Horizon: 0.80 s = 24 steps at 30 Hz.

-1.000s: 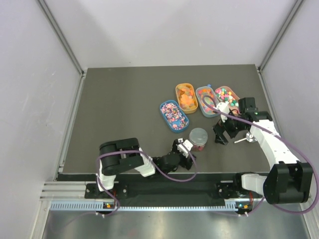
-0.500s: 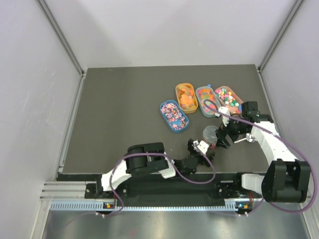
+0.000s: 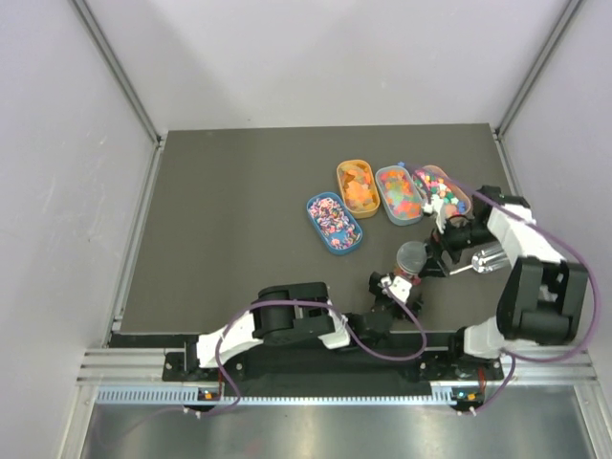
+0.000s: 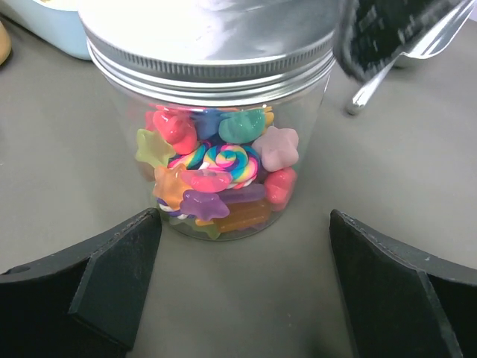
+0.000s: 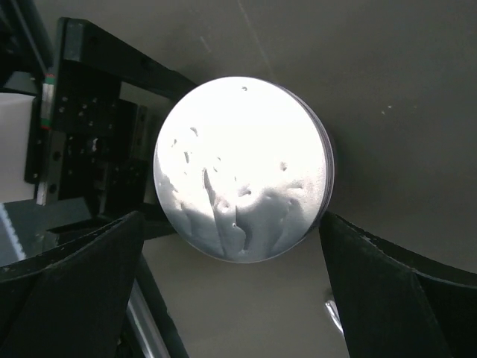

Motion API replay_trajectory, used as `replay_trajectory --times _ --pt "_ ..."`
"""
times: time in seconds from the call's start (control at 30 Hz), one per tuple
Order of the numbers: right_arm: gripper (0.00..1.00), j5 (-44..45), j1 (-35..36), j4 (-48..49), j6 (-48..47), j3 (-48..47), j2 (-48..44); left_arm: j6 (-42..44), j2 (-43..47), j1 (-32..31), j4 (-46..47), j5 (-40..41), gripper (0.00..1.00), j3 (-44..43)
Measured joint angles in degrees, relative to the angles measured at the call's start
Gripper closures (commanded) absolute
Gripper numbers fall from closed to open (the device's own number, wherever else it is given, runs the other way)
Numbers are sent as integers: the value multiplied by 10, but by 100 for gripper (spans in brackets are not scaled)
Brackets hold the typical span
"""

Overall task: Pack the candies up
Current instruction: Adjust the packing bottle at the center of the board.

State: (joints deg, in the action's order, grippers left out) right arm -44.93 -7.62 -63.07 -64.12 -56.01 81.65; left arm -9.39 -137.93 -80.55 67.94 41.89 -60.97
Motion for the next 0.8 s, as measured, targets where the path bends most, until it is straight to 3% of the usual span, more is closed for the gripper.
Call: replay_trajectory --times 0.27,0.8 --pt "0 -91 -43 -109 -126 -83 188 -5 -2 -1 0 8 2 -4" --pt "0 -106 -44 -153 -209 -105 225 5 -16 -2 -10 44 2 -28"
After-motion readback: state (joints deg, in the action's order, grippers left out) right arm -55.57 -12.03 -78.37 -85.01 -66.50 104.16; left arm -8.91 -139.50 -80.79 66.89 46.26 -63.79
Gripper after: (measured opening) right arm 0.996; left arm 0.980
